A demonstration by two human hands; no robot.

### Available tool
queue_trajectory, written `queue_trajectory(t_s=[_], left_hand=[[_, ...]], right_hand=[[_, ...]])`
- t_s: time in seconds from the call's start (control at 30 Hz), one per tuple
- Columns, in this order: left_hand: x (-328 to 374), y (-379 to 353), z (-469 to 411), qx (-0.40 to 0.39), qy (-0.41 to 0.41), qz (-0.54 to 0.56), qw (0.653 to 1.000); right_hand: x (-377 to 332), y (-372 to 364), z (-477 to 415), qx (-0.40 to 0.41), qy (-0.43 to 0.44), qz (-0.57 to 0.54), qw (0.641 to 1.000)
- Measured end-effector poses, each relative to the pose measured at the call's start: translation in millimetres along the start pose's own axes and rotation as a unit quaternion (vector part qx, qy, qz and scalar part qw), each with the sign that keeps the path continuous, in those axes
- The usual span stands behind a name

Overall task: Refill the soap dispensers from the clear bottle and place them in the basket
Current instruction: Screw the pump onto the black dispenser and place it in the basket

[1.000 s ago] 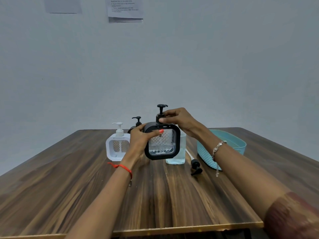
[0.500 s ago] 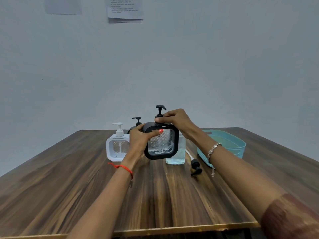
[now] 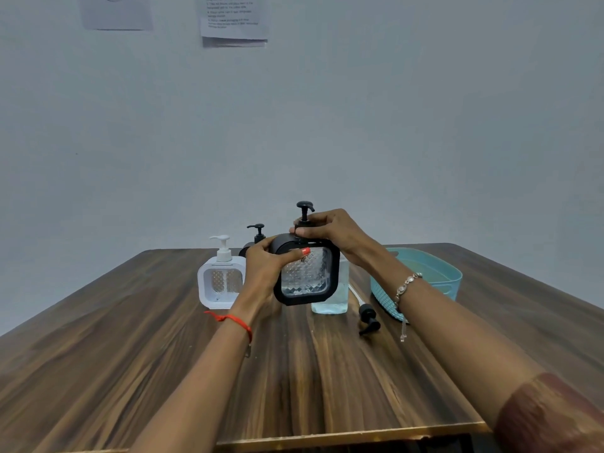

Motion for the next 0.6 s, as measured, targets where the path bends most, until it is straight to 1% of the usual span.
queue_trajectory(t_s=[0.07,0.13,0.23,0.3,0.37,0.5,0.57,0.6], left_hand=[[0,-1,0,0.017,-0.004,-0.015,1.000],[0,-3,0,0.031,-0.011,-0.023,0.999],[1,-8,2,0.043,-0.028,-0.040,0.998],[2,-13,5,0.051,-0.041,-0.043,0.997],[3,-19,7,0.058,-0.060,-0.059,0.995],[0,-25,8,0.067,-0.074,-0.072,0.992],[-2,-26,8,0.066,-0.072,-0.068,0.993],[-3,-26,8,0.067,-0.070,-0.066,0.993]], right_hand=[[-1,-2,2,0.048,0.003,0.005,0.999],[-1,-5,4,0.121,0.000,0.015,0.993],[-2,-11,10,0.272,0.013,0.075,0.959],[-3,-15,14,0.335,0.024,0.098,0.937],[0,-17,15,0.365,0.022,0.106,0.925],[3,-21,18,0.394,0.008,0.104,0.913],[2,-18,20,0.383,0.009,0.117,0.916],[2,-15,20,0.361,0.012,0.120,0.925]])
Point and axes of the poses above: each hand's wrist, its own z-axis away from the middle knuckle, its own y-axis out of the back of the hand, x = y × z, the point moved 4 cm from there along -z, towards the middle knuckle, and after that the axes turned 12 degrees about -y, right-handed, at the moved point
